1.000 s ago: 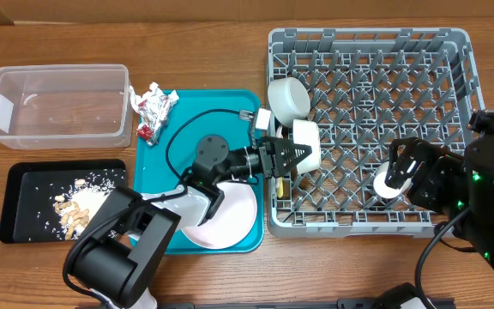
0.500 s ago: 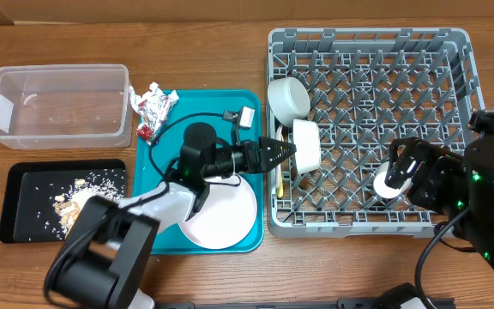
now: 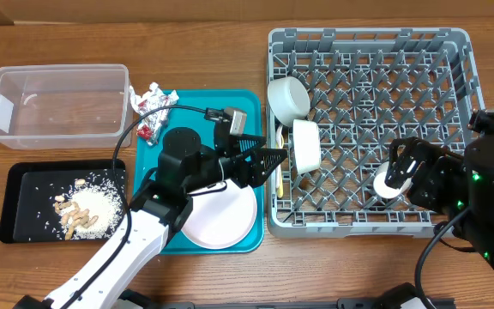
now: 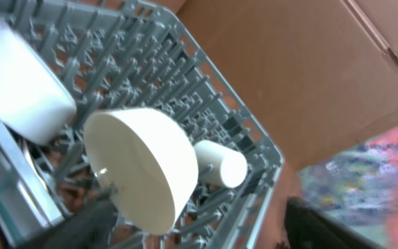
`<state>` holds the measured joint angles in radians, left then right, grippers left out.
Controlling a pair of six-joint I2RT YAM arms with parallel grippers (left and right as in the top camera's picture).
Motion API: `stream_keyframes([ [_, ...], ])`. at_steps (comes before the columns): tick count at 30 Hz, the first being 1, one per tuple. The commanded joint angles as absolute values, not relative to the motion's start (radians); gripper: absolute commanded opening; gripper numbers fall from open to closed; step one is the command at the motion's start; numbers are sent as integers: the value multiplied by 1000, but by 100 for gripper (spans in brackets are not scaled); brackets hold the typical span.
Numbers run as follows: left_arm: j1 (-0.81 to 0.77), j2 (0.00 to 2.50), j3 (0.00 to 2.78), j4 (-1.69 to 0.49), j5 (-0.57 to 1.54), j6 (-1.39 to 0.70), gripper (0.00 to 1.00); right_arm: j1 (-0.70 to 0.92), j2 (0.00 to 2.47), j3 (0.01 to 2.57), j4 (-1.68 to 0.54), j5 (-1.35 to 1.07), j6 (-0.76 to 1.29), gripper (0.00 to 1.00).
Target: Sort waste into correct bins and load items into the dishwasher rack
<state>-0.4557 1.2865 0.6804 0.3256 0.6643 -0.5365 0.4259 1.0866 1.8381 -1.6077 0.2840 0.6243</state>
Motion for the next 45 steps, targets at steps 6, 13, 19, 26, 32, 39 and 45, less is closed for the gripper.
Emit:
stream_keyframes([
  [6,-580,1347,754,294,386,-313,4,424,1079,1842,-1604,267,622,100],
  [13,-666,1454,991,76,237,-173,4,424,1079,1841,-1604,267,622,100],
  [19,-669,1589,1118,-3,218,-157,4,424,1079,1841,-1607,268,622,100],
  [26,-668,1620,1127,-76,229,-119,4,424,1079,1841,-1626,268,622,100],
  [32,-668,1614,1127,-234,212,-103,4,424,1079,1841,-1638,268,622,100],
  [39,-668,1537,1129,-337,63,-123,4,424,1079,1841,-1641,268,622,100],
  [45,-668,1496,1129,-370,73,-122,9,424,1079,1841,-1641,268,622,100],
])
